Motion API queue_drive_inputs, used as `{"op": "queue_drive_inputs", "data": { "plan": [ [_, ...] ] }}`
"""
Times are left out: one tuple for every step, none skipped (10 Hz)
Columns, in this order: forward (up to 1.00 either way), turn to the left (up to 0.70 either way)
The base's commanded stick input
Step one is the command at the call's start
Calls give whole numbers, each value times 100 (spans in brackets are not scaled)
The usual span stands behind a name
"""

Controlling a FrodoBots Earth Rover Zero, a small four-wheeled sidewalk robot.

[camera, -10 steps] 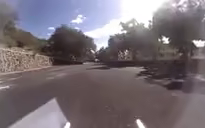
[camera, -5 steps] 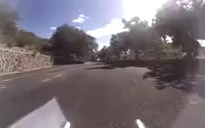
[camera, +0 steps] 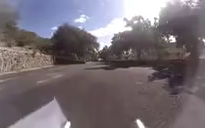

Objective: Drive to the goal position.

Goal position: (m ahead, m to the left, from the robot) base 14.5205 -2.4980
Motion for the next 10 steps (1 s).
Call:
{"op": "queue_drive_inputs", "data": {
  "plan": [
    [70, 0],
    [70, 0],
    [70, 0],
    [70, 0],
    [70, 0],
    [70, 0],
    [70, 0],
    [70, 0],
    [70, 0],
    [70, -18]
  ]
}}
